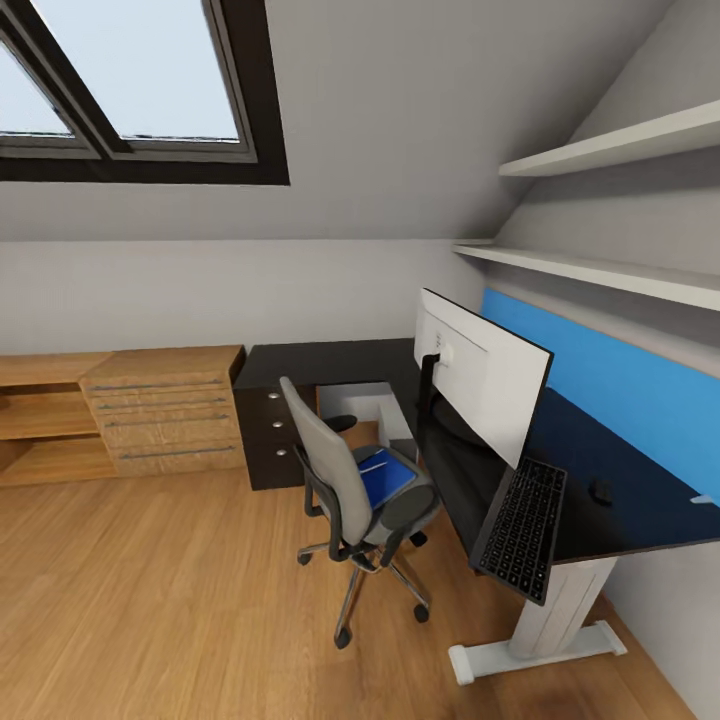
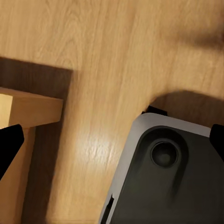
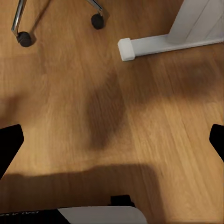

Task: In the bedroom, organize the workspace by keeping the computer under the desk, ensuring the monitor is on the desk, placing the keyboard on the desk next to the monitor, placing the mouse on the desk next to the keyboard, moving the folder from the swivel chair onto the desk next to the mouse, stacking the notebook on top of the folder with the pen on top of the notebook, and positioning the swivel chair next to the desk.

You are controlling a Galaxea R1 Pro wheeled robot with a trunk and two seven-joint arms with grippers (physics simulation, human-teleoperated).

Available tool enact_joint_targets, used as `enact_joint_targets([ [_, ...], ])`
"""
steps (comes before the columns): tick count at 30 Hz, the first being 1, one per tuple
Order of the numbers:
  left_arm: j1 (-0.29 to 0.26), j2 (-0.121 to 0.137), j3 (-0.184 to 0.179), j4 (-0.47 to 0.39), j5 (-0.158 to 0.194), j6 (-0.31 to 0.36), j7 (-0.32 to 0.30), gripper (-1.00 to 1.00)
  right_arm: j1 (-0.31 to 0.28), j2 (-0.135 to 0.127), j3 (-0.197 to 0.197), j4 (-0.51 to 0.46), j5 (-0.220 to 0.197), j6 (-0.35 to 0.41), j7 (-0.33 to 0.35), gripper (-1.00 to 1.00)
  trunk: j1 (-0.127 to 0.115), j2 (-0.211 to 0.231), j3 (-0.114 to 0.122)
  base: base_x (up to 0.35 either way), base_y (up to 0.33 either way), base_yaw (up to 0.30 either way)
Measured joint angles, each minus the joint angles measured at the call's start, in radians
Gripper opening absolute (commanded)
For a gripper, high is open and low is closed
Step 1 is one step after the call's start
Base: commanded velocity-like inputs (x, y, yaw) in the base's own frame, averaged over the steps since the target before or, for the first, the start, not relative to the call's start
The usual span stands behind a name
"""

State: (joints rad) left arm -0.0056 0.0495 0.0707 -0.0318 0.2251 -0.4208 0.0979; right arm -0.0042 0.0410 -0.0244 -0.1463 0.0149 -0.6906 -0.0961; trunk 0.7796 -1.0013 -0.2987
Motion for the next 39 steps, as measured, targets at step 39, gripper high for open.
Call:
enact_joint_targets([
  [39,0.000,-0.038,0.006,0.005,0.004,-0.006,0.002,1.00,0.000,-0.040,-0.005,-0.004,-0.001,-0.006,-0.008,1.00,0.000,0.000,0.000,0.000,0.000,0.071],
])
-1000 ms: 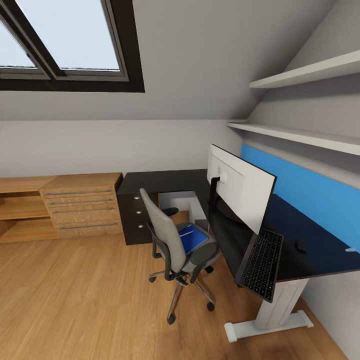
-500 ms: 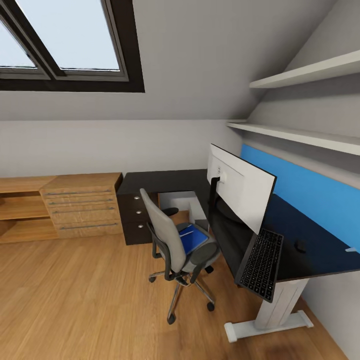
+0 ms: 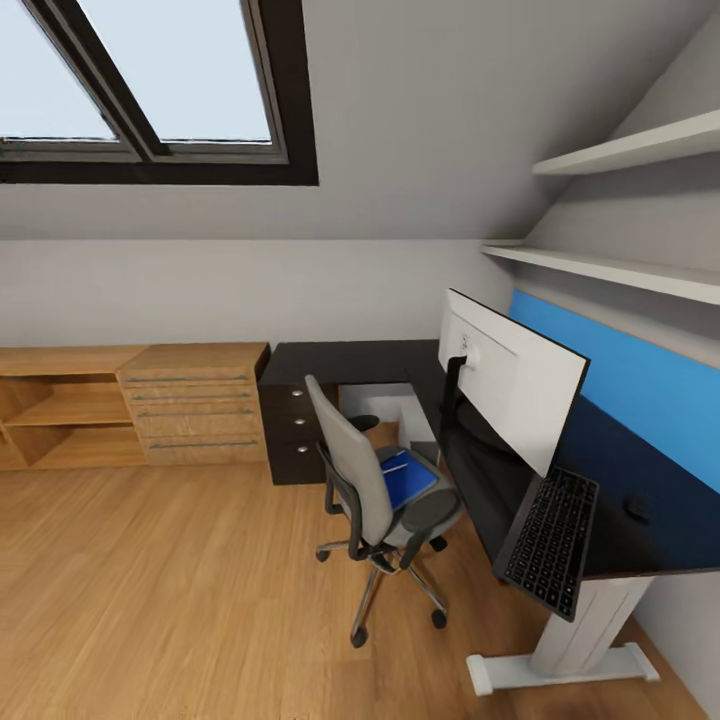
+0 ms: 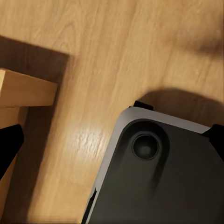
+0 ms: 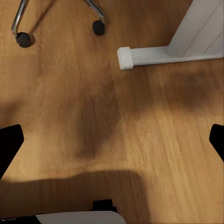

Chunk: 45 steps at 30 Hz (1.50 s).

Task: In the bedroom, organize the workspace by keeping the computer under the desk, ensuring the monitor is on the desk, placing the keyboard on the desk next to the monitor, placing the mouse on the desk next to the keyboard, moving the folder from the swivel chair onto the desk next to the mouse, stacking the notebook on top of the folder with the pen on top of the notebook, and positioning the swivel chair next to the desk.

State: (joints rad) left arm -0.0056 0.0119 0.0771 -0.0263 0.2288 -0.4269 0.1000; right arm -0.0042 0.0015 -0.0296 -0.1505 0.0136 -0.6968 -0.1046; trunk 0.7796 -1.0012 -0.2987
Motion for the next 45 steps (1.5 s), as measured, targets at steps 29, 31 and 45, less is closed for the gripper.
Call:
enact_joint_targets([
  [29,0.000,0.001,0.000,0.000,0.002,-0.002,0.001,1.00,0.000,-0.008,0.001,-0.005,0.001,-0.003,0.000,1.00,0.000,0.000,-0.005,0.000,0.073,0.105],
  [31,0.000,0.004,0.000,-0.001,0.002,-0.003,0.001,1.00,0.000,-0.008,0.001,-0.005,0.001,-0.002,0.001,1.00,0.000,0.000,-0.005,0.000,0.005,0.000],
  [45,0.000,0.008,0.002,-0.285,-0.011,0.102,0.001,1.00,0.000,-0.012,0.003,-0.015,0.003,0.001,0.001,1.00,0.046,-0.084,-0.043,0.000,0.000,0.000],
])
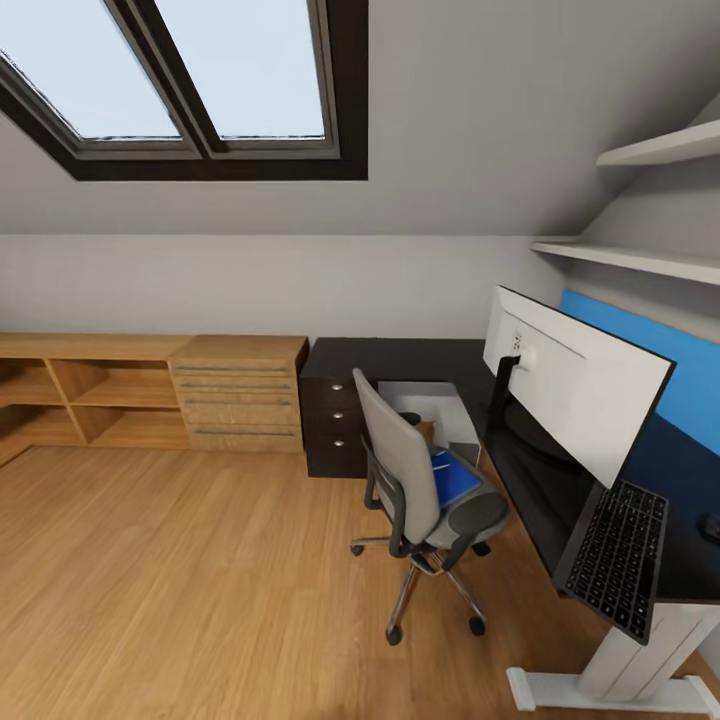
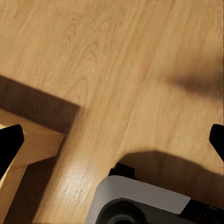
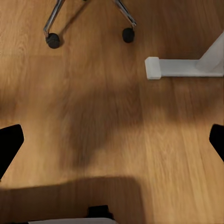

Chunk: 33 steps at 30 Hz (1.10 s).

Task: In the bedroom, organize the workspace by keeping the computer under the desk, ensuring the monitor is on the desk, placing the keyboard on the desk next to the monitor, placing the mouse on the desk next to the keyboard, moving the folder from the swivel chair onto the desk next to the mouse, stacking the notebook on top of the folder with the pen on top of the notebook, and positioning the swivel chair next to the desk.

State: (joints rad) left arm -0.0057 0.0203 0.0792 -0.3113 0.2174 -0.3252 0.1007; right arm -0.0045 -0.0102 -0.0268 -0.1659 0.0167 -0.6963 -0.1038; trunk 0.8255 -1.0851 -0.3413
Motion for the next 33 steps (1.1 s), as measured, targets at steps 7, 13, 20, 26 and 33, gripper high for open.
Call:
enact_joint_targets([
  [7,0.000,-0.056,-0.006,-0.153,-0.008,0.224,0.058,1.00,-0.001,0.010,0.000,-0.087,-0.005,0.016,-0.006,1.00,0.027,-0.049,-0.022,0.000,0.000,0.000],
  [13,-0.019,-0.087,-0.008,-0.249,-0.009,0.356,0.127,1.00,-0.086,0.039,0.001,-0.187,-0.007,0.192,-0.056,1.00,0.050,-0.091,-0.041,0.000,0.000,0.000],
  [20,-0.102,-0.093,-0.009,-0.262,-0.008,0.378,0.138,1.00,-0.237,0.050,0.001,-0.198,-0.007,0.347,-0.071,1.00,0.077,-0.140,-0.063,0.000,0.000,0.000],
  [26,-0.174,-0.097,-0.008,-0.264,-0.008,0.384,0.142,1.00,-0.333,0.051,0.001,-0.196,-0.012,0.379,-0.074,1.00,0.100,-0.182,-0.081,0.000,0.000,0.000],
  [33,-0.242,-0.099,-0.008,-0.265,-0.007,0.472,0.142,1.00,-0.389,0.050,0.000,-0.196,-0.092,0.394,-0.078,1.00,0.127,-0.231,-0.103,0.000,0.000,0.000],
])
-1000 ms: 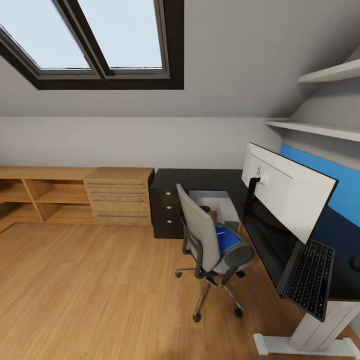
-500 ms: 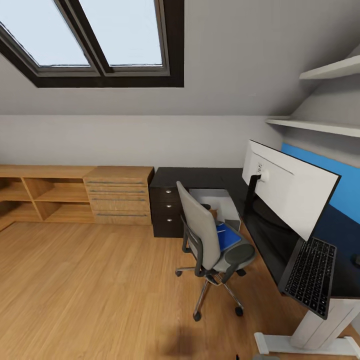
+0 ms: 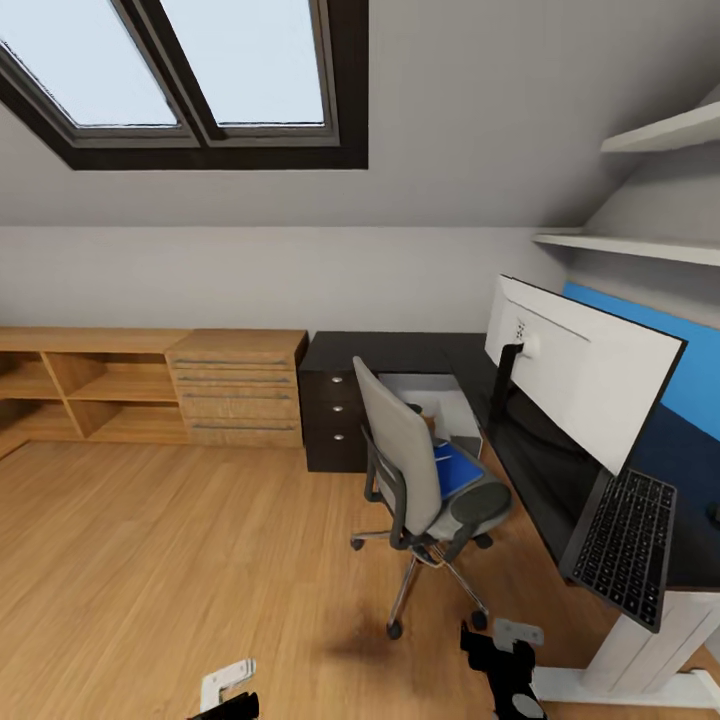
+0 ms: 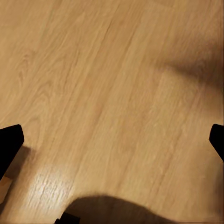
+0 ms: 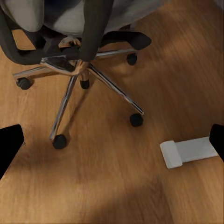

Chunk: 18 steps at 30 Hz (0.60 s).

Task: In the bedroom, organize the workspace by keeping the computer under the desk, ensuring the monitor is on the desk, placing the keyboard on the desk next to the monitor, placing the mouse on the desk next to the keyboard, moving the folder from the swivel chair onto the desk next to the mouse, stacking the notebook on top of the folder with the pen on top of the notebook, and positioning the swivel chair next to the desk.

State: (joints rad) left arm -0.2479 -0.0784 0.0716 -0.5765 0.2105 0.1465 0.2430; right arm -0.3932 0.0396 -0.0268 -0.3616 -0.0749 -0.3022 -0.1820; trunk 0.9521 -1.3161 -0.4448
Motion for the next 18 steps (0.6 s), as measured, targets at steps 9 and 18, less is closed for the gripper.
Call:
enact_joint_targets([
  [9,-0.053,-0.008,0.003,0.002,0.002,0.041,0.000,1.00,-0.047,-0.006,-0.001,-0.002,-0.075,0.021,0.001,1.00,0.035,-0.063,-0.028,0.000,0.000,0.000],
  [18,-0.058,-0.010,0.005,0.099,0.006,0.039,0.000,1.00,-0.051,-0.048,-0.002,0.079,-0.077,0.019,0.009,1.00,0.069,-0.126,-0.057,0.000,0.000,0.000],
])
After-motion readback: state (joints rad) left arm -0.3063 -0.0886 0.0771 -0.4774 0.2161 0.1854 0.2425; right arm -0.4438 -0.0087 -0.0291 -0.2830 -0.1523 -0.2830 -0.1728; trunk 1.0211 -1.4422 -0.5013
